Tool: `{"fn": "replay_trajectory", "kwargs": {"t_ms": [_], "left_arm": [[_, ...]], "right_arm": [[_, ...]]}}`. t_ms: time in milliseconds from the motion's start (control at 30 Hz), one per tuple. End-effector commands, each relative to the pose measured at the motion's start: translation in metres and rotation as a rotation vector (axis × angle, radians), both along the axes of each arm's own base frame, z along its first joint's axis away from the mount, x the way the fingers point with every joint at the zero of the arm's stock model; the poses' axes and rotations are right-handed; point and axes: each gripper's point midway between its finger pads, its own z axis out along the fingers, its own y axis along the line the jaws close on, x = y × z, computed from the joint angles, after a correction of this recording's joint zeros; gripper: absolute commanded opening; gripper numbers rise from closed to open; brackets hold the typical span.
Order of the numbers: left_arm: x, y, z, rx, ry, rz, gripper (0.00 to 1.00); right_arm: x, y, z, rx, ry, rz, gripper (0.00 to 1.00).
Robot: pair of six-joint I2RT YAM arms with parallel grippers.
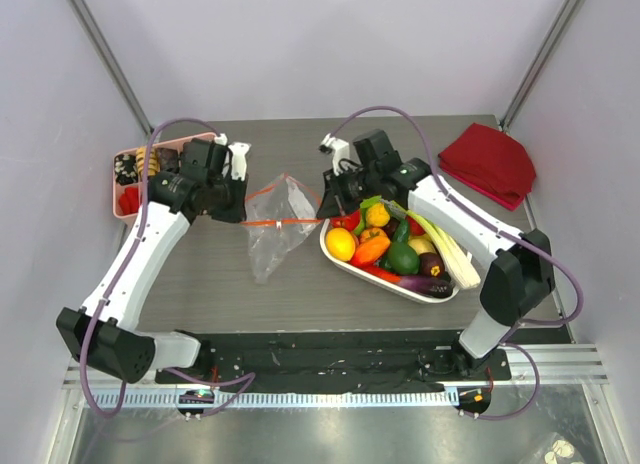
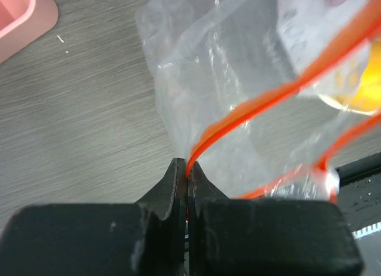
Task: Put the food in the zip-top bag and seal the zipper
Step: Open the zipper of the food storage bag at the center of the board.
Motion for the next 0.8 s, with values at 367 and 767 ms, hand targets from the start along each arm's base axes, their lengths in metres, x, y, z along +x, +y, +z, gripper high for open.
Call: {"fn": "replay_trajectory", "kwargs": {"t_ms": [367,767], "left_arm": [[0.014,-0.016,-0.009,-0.049,0.060,0.006,0.00],[0.025,-0.006,0.005,-0.007,0.024,0.085,0.00]], "right_arm": [[0.040,-0.030,0.053,-0.023,-0.250,-0.075,0.66],[0.066,-0.070,0.046,-0.133,-0.316,-0.161,0.89]]}}
